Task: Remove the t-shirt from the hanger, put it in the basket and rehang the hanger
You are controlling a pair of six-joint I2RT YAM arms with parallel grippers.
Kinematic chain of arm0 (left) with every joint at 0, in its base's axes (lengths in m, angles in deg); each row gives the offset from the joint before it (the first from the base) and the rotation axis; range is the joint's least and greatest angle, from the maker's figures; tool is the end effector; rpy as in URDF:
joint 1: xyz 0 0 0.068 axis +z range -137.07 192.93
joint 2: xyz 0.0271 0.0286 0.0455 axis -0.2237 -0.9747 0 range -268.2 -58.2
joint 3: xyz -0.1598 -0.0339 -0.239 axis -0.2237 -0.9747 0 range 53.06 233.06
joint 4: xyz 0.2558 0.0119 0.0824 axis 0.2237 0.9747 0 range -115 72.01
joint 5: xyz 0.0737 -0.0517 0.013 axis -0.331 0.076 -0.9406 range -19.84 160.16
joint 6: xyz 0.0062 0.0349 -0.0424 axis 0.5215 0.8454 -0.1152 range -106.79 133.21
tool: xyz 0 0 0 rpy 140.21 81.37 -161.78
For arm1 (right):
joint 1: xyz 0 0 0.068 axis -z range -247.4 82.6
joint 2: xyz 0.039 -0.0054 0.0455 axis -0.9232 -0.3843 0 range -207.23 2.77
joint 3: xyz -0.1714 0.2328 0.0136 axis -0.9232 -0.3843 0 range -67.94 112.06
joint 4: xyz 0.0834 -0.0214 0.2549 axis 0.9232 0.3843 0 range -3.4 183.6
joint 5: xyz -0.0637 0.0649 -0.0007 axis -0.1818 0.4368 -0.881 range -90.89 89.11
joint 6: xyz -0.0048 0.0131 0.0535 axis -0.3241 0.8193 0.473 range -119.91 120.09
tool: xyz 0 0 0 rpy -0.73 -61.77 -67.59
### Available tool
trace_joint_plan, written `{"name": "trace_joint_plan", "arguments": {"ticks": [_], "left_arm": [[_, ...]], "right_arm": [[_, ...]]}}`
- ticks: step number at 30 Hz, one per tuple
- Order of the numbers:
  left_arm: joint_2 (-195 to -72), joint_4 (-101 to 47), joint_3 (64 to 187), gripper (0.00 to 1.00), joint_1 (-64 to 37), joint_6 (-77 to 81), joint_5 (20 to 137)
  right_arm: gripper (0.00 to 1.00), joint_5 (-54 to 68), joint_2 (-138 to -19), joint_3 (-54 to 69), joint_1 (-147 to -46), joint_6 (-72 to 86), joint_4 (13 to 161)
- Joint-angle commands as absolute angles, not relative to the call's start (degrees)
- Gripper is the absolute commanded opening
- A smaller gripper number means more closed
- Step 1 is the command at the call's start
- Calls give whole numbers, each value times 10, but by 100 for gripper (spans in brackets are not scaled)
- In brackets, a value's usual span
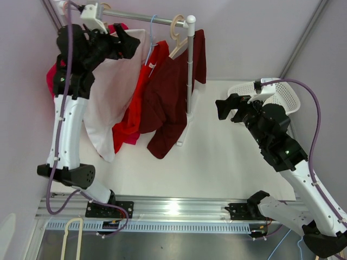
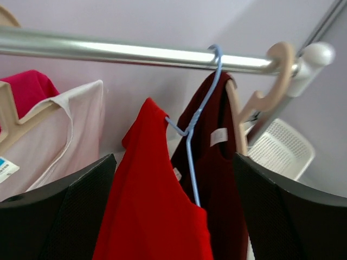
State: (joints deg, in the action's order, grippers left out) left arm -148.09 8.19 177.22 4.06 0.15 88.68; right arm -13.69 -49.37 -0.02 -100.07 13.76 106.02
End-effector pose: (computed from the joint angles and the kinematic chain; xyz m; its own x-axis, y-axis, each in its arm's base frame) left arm 0.2990 -0.0586 0.5889 -0.0857 -0.2035 -0.9753 0.4522 0.8643 -0.2201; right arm 0.1603 0.0930 0.4550 -0.1324 0.1889 -0.9730 -0.3181 0.9217 0.2222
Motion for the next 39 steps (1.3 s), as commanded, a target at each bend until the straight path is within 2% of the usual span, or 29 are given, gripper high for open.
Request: {"name": "trace_joint_plan", "arguments": {"ticks": [1, 6, 15, 22, 25, 28, 29, 31, 32, 34, 39], "left_arm": [[-1492, 57, 1773, 93, -2, 63, 807], [-1527, 13, 1773, 93, -51, 119, 738], [-1557, -28, 1773, 90, -73, 145, 668], [-1589, -41, 1790, 89, -78, 147, 660], [-1612, -34, 1812, 82, -78, 145, 659], [-1625, -36, 1821, 65, -78, 146, 659], [-1628, -36, 1825, 53, -78, 147, 661], [-1635, -35, 1834, 40, -78, 148, 664], [-1637, -35, 1835, 20, -78, 149, 663], [-1640, -38, 1851, 2, -77, 151, 655], [-1630, -55, 1882, 1, -77, 164, 632]], "right_arm": [[100, -142, -481, 6, -1004, 120, 1050], [99, -149, -481, 10, -1004, 118, 1051], [100, -150, -486, 10, -1004, 117, 1050], [99, -156, -486, 14, -1004, 113, 1054], [100, -158, -486, 17, -1004, 113, 1056], [100, -161, -486, 18, -1003, 113, 1058], [99, -161, -486, 18, -1003, 113, 1058], [99, -162, -486, 18, -1003, 113, 1058], [100, -162, -487, 18, -1004, 113, 1058], [99, -161, -487, 18, -1003, 113, 1060], [100, -161, -487, 14, -1003, 114, 1060]]}}
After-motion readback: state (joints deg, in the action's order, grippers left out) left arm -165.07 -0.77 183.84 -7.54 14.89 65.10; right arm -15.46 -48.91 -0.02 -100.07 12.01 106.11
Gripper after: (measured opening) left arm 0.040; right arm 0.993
